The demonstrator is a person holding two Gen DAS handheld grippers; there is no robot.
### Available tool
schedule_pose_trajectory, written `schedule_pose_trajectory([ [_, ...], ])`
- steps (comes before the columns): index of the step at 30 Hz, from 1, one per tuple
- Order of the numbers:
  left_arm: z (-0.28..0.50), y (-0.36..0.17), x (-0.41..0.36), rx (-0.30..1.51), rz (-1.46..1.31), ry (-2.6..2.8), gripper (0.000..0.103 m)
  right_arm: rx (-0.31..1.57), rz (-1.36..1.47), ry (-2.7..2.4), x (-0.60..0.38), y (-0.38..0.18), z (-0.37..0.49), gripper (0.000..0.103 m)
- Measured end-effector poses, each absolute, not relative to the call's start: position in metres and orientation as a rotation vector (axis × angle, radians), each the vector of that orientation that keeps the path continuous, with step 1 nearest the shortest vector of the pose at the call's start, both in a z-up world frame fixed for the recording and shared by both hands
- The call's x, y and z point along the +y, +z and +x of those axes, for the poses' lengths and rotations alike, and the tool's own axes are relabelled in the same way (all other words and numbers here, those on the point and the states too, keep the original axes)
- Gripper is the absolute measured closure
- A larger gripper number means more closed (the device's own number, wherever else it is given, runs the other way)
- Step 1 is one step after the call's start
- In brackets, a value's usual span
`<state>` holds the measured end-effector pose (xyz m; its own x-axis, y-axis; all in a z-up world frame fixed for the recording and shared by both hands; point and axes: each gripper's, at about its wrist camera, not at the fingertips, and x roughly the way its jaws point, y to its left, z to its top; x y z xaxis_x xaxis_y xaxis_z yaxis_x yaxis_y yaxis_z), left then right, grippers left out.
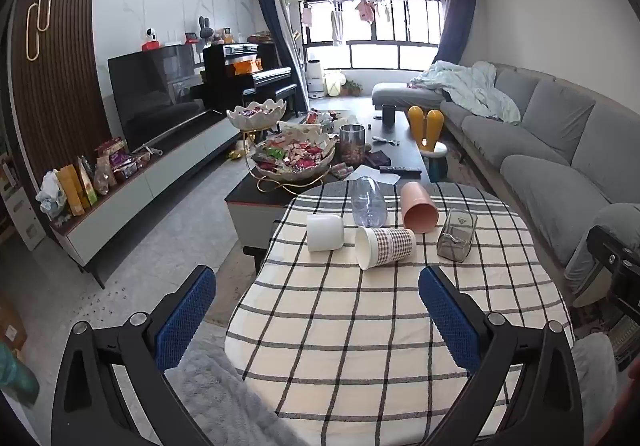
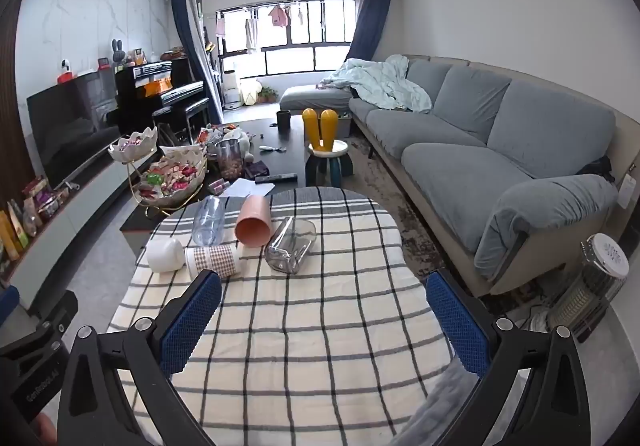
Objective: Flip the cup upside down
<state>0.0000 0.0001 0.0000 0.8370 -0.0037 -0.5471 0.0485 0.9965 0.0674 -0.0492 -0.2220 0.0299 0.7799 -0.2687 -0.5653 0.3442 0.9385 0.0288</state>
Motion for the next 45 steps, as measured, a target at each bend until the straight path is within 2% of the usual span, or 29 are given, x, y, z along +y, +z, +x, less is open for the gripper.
schedule_pose_trajectory([
  [45, -0.0030, 0.0015, -0.0049, 0.574, 0.083, -0.017, 0.000, 0.585, 0.137, -0.331, -0.2222, 0.0310, -0.0526, 0.000],
])
